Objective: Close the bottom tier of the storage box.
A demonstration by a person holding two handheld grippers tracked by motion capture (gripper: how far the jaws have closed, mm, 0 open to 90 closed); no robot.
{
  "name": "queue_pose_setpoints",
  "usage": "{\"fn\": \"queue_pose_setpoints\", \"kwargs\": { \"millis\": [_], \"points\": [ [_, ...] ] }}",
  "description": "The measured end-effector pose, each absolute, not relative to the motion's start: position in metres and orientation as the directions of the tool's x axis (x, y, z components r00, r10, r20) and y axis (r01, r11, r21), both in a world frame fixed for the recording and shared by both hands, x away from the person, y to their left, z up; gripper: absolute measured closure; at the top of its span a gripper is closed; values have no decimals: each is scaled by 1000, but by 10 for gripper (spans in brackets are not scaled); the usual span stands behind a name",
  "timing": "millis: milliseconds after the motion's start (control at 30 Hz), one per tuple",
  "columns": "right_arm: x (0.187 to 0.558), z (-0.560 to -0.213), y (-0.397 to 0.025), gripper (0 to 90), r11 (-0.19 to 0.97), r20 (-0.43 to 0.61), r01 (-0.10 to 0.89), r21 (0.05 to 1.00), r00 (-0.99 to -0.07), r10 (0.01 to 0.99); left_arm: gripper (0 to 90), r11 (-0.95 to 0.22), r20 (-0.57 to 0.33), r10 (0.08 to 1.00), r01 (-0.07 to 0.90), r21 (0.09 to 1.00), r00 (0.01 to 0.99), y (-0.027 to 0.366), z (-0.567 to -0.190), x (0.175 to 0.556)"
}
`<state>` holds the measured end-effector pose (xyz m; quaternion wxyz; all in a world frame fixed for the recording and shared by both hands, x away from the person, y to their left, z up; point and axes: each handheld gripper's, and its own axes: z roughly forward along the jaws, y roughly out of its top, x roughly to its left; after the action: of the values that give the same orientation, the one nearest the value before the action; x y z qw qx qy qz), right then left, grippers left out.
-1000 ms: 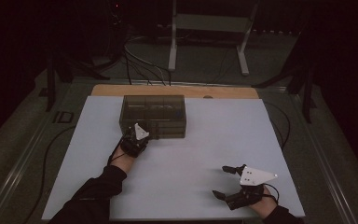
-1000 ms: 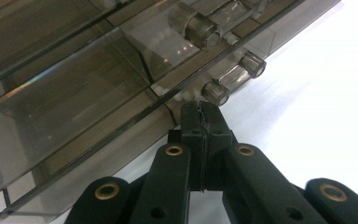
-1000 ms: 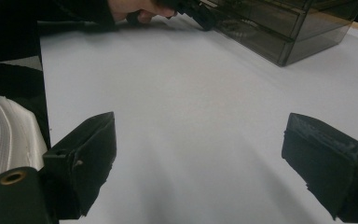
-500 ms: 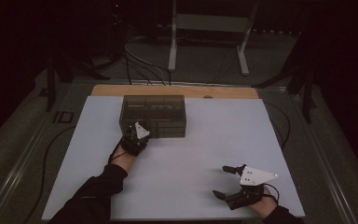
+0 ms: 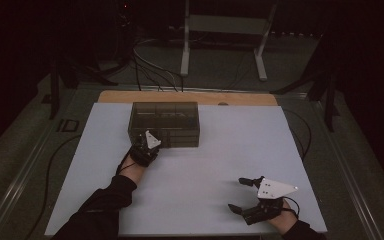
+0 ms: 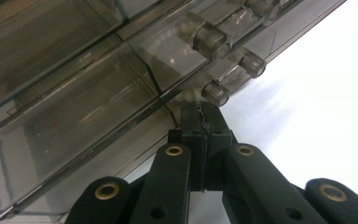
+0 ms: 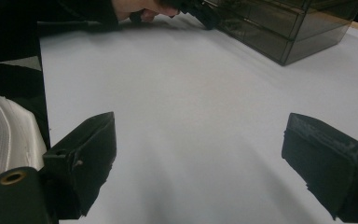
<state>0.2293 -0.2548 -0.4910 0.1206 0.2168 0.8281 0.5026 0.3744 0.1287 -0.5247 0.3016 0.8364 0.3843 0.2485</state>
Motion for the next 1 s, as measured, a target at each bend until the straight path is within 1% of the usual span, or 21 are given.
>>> {"fn": "queue_pose_setpoints", "kwargs": {
  "millis": [100,300,467,567,633,733,767,967,1000],
  "points": [
    [229,-491,-255,99,400,19,239,885,-877,481,900,-519,182,791,484,705,584,129,-522,374],
    [229,-491,-255,98,401,19,238,885,-877,480,900,-536,207,782,465,705,588,126,-520,373],
    [229,-491,-255,99,402,19,239,884,-877,480,900,-533,202,783,466,706,589,126,-520,374],
    [229,-491,-255,99,403,19,239,883,-878,479,899,-525,189,784,468,711,592,128,-520,374],
    [229,-491,-255,99,403,19,239,883,-878,479,898,-512,154,780,478,714,606,132,-519,374],
    [229,-491,-255,99,403,18,239,883,-878,479,896,-518,159,778,478,709,607,133,-518,373],
    [229,-491,-255,98,403,19,239,883,-878,479,877,-518,150,778,486,704,610,135,-517,372],
    [229,-491,-255,99,404,16,237,884,-877,480,875,-513,138,784,507,692,605,135,-514,368],
    [229,-491,-255,99,404,16,237,884,-877,480,842,-509,134,787,510,694,602,135,-513,367]
  ]
}}
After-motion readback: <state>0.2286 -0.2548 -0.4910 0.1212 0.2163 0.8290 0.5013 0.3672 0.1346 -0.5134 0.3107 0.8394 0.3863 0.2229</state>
